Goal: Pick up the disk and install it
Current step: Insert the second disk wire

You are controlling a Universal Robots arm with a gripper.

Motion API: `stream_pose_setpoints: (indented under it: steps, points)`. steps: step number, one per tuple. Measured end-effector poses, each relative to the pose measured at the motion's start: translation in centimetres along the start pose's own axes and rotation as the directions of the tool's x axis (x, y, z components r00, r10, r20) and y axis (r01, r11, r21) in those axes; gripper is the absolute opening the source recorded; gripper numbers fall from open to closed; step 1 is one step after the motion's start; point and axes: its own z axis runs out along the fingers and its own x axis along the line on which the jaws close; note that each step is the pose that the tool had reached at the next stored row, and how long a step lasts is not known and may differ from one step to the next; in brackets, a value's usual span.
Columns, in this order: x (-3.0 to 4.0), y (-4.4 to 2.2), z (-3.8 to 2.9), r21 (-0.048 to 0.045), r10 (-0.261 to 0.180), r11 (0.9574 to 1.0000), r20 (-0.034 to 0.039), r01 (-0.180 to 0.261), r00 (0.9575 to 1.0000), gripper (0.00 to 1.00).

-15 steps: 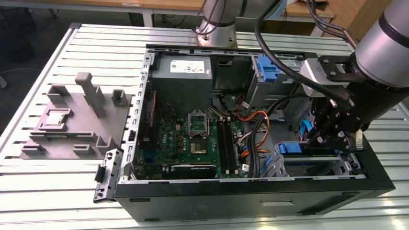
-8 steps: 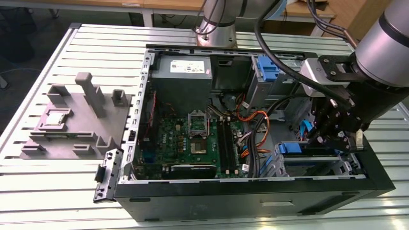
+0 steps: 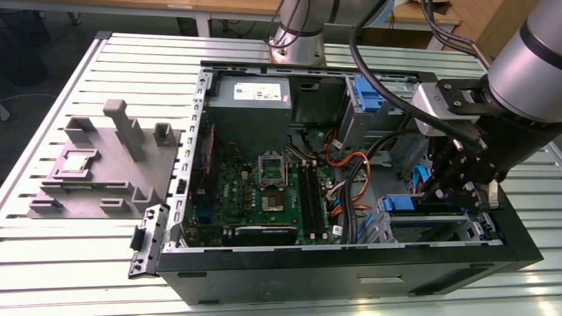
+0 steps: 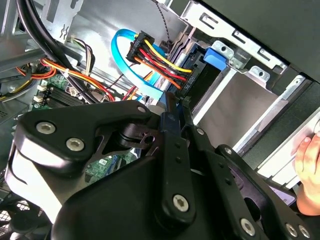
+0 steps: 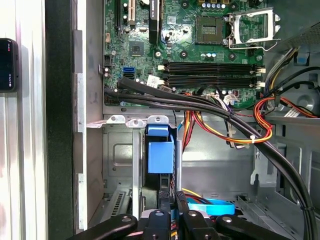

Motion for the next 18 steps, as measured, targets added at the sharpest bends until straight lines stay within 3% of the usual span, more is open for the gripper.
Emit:
stream_pose_setpoints:
  steps: [13, 18]
  points:
    - [0.05, 0.01, 0.15, 0.0000, 0.000, 1.0000, 0.0001, 0.000, 1.0000, 0.16]
    - [0.03, -0.01, -0.33, 0.0000, 0.000, 1.0000, 0.0005, 0.000, 1.0000, 0.16]
